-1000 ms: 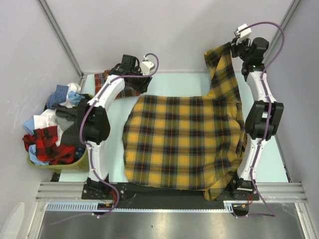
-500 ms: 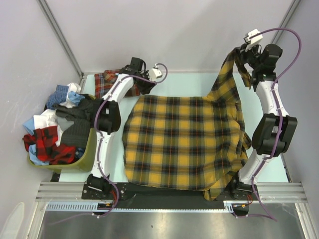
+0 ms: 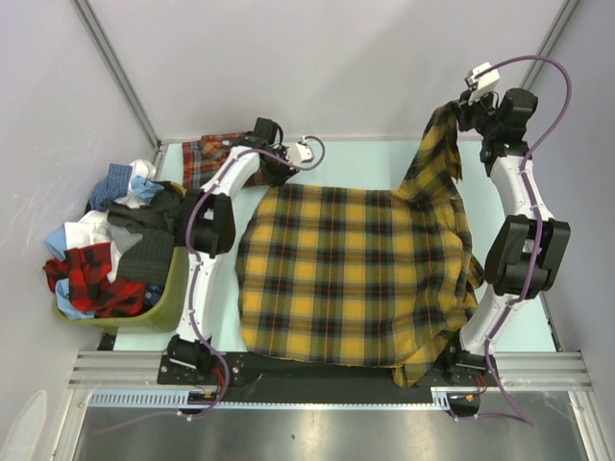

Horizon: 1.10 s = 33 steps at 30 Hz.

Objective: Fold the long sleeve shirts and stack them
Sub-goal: Fold the shirt

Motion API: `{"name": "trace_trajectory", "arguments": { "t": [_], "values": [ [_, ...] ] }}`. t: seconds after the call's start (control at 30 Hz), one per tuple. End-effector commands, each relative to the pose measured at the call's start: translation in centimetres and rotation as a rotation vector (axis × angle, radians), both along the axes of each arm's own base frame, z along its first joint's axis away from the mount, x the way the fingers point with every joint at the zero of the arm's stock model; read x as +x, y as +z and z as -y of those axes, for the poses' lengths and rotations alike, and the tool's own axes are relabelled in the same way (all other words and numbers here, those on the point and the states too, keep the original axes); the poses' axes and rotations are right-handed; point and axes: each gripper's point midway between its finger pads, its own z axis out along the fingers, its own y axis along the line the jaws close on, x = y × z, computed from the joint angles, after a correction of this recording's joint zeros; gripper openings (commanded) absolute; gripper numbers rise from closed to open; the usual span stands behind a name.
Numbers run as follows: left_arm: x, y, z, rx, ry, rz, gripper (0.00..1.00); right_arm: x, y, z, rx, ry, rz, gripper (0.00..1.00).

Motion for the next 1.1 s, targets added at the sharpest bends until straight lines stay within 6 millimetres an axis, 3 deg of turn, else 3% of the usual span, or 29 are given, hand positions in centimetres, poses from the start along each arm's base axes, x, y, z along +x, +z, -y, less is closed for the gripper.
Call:
{"name": "trace_trajectory", "arguments": {
  "t": [0.0, 0.27, 0.43, 0.53, 0.57, 0.67, 0.7, 0.73, 0.87, 0.93, 0.97, 1.0, 1.03, 1.07],
  "values": [
    [-0.7, -1.1, 0.1, 0.008, -0.056, -0.027, 0.41, 1.9, 0.0, 0.8, -0.018, -0.052, 0.015, 0.0],
    [-2.1, -2.5, 0.3, 0.018, -0.102, -0.081, 0.44, 4.3, -1.0, 1.7, 0.007, -0.097, -0.001, 0.0],
    [-1.6, -3.2, 0.0, 0.044, -0.08, -0.079, 0.3, 5.3, -2.1, 2.0, 0.025, -0.118, -0.021, 0.0],
    [-0.9, -3.0, -0.1, 0.044, -0.033, -0.064, 0.11, 6.7, -3.0, 2.7, 0.04, -0.157, -0.028, 0.0],
    [-0.2, -2.6, -0.2, 0.04, -0.012, -0.035, 0.0, 7.2, -3.0, 3.0, 0.045, -0.172, -0.022, 0.0],
    [2.2, 0.2, -0.7, -0.003, 0.075, 0.052, 0.0, 9.3, -2.2, 4.1, 0.075, -0.229, 0.009, 0.0],
    [3.0, 1.3, -1.3, -0.02, 0.11, 0.079, 0.0, 9.9, 0.5, 4.5, 0.081, -0.242, 0.067, 0.0],
    [3.9, 2.7, -1.6, -0.04, 0.148, 0.113, 0.0, 10.8, -0.6, 4.7, 0.093, -0.25, 0.051, 0.0],
    [6.3, 8.4, -2.9, -0.072, 0.212, 0.277, 0.0, 12.5, 3.2, 5.5, 0.118, -0.274, 0.158, 0.0],
    [6.2, 8.9, -3.6, -0.058, 0.215, 0.291, 0.0, 12.5, 5.1, 5.4, 0.121, -0.267, 0.204, 0.0],
    [6.1, 10.0, -3.9, -0.051, 0.21, 0.315, 0.0, 12.3, 5.5, 5.0, 0.13, -0.252, 0.207, 0.0],
    [5.9, 9.9, -4.1, -0.039, 0.206, 0.313, 0.0, 12.0, 5.8, 4.7, 0.13, -0.235, 0.205, 0.0],
    [5.4, 9.9, -4.3, -0.029, 0.193, 0.312, 0.0, 11.8, 5.0, 4.3, 0.134, -0.219, 0.172, 0.0],
    [5.1, 10.0, -4.4, -0.026, 0.186, 0.312, 0.0, 10.7, 6.3, 3.3, 0.131, -0.181, 0.176, 0.0]
  ]
}}
